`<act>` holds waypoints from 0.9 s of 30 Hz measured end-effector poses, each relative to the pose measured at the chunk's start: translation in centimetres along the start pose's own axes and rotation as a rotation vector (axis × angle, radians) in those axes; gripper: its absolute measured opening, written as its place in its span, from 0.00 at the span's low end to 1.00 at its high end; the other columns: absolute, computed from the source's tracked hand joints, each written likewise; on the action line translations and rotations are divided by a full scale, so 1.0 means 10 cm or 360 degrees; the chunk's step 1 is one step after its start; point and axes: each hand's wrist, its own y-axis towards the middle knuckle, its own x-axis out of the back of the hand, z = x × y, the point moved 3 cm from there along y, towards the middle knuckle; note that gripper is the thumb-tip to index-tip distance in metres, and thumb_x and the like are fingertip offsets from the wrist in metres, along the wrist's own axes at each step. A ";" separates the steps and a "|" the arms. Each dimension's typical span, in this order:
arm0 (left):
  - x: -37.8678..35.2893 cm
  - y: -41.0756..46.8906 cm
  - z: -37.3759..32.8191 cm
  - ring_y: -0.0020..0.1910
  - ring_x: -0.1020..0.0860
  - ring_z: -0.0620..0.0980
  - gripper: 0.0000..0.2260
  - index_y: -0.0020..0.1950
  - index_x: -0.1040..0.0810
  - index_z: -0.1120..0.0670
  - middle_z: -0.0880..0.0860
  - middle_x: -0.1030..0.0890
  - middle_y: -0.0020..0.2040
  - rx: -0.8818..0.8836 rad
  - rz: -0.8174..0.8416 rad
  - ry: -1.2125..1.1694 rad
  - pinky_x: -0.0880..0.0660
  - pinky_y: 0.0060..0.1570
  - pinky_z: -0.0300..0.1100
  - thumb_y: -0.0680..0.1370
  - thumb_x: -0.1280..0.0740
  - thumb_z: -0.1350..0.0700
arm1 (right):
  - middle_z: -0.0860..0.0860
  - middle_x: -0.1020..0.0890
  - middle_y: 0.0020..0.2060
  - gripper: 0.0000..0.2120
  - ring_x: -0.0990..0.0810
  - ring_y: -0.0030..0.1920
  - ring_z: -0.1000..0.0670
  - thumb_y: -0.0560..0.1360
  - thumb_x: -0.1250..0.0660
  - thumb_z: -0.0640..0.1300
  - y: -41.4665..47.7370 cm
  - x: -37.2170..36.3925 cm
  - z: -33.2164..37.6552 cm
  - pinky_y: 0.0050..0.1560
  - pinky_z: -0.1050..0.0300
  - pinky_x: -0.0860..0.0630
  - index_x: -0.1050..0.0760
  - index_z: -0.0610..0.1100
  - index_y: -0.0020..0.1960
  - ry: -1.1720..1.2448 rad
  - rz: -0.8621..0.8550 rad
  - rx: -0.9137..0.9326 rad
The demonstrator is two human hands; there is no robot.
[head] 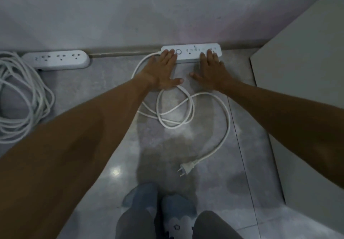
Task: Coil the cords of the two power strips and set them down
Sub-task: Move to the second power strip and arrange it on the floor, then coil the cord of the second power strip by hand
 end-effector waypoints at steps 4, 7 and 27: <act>0.02 -0.18 0.03 0.79 0.48 0.60 0.42 0.79 0.46 0.61 0.62 0.47 0.80 -0.0133 -0.0194 -0.0040 0.48 0.75 0.56 0.76 0.40 0.33 | 0.35 0.39 0.75 0.38 0.40 0.74 0.35 0.77 0.36 0.59 -0.12 0.08 0.08 0.71 0.37 0.39 0.43 0.37 0.76 0.0082 -0.0150 0.0118; -0.11 -0.46 -0.02 0.71 0.33 0.67 0.36 0.71 0.32 0.65 0.68 0.33 0.72 -0.0331 -0.0391 -0.0028 0.34 0.68 0.58 0.75 0.39 0.37 | 0.38 0.25 0.64 0.23 0.26 0.62 0.37 0.75 0.33 0.46 -0.50 -0.03 0.17 0.61 0.44 0.28 0.29 0.37 0.67 0.0264 -0.0265 0.0383; 1.57 -2.14 -0.84 0.50 0.19 0.56 0.15 0.49 0.17 0.53 0.54 0.16 0.49 -0.0124 -0.0318 0.0046 0.23 0.46 0.48 0.79 0.37 0.43 | 0.41 0.25 0.31 0.13 0.32 0.22 0.52 0.79 0.40 0.30 -1.84 1.57 0.67 0.20 0.64 0.37 0.29 0.36 0.35 0.1711 0.0272 -0.0481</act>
